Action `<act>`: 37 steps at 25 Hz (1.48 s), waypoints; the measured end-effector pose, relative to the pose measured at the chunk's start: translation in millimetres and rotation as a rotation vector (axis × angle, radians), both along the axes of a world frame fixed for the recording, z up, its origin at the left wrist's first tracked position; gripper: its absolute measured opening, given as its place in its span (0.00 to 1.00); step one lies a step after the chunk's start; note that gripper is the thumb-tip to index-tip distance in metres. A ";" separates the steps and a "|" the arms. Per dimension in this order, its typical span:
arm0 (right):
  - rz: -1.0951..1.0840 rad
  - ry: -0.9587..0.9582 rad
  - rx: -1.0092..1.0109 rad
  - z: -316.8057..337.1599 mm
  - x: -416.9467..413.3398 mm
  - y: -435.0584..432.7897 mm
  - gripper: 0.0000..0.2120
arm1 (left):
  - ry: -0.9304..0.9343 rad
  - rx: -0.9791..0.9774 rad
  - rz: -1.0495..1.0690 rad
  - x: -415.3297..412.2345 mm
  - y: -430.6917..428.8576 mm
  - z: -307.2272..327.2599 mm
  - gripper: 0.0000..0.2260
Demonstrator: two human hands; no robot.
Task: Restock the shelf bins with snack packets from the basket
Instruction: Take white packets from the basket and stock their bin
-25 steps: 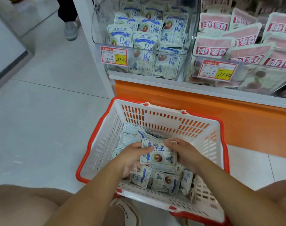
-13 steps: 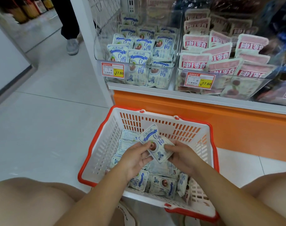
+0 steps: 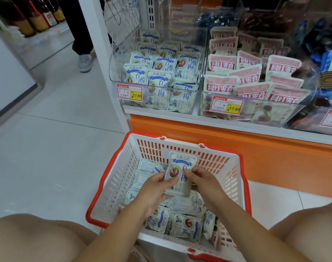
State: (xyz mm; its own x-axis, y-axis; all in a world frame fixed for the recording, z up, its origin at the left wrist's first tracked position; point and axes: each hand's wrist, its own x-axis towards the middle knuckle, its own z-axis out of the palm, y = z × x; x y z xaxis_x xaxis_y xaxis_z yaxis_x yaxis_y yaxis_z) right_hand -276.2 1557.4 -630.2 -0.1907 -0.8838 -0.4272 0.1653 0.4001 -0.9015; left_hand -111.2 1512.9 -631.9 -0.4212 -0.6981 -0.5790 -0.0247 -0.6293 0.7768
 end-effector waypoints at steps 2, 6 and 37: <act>-0.015 -0.031 0.022 0.8 -1.2 -4.5 0.10 | -0.011 -0.022 0.013 0.9 -3.0 3.5 0.14; -0.001 -0.064 -0.012 17.1 -4.3 -9.6 0.10 | -0.022 -0.072 0.021 0.5 -7.1 19.6 0.12; 0.445 2.062 0.052 227.3 -58.3 -286.9 0.05 | -1.131 -1.317 -0.796 -33.0 -256.1 199.2 0.32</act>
State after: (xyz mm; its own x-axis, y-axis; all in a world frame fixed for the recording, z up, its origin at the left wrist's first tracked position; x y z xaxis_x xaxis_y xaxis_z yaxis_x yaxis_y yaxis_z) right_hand -334.5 1270.5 -402.8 -0.1357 -0.9893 0.0545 -0.9055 0.1461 0.3983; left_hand -144.1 1256.8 -432.6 -0.6795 -0.7249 -0.1135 -0.7337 0.6720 0.1008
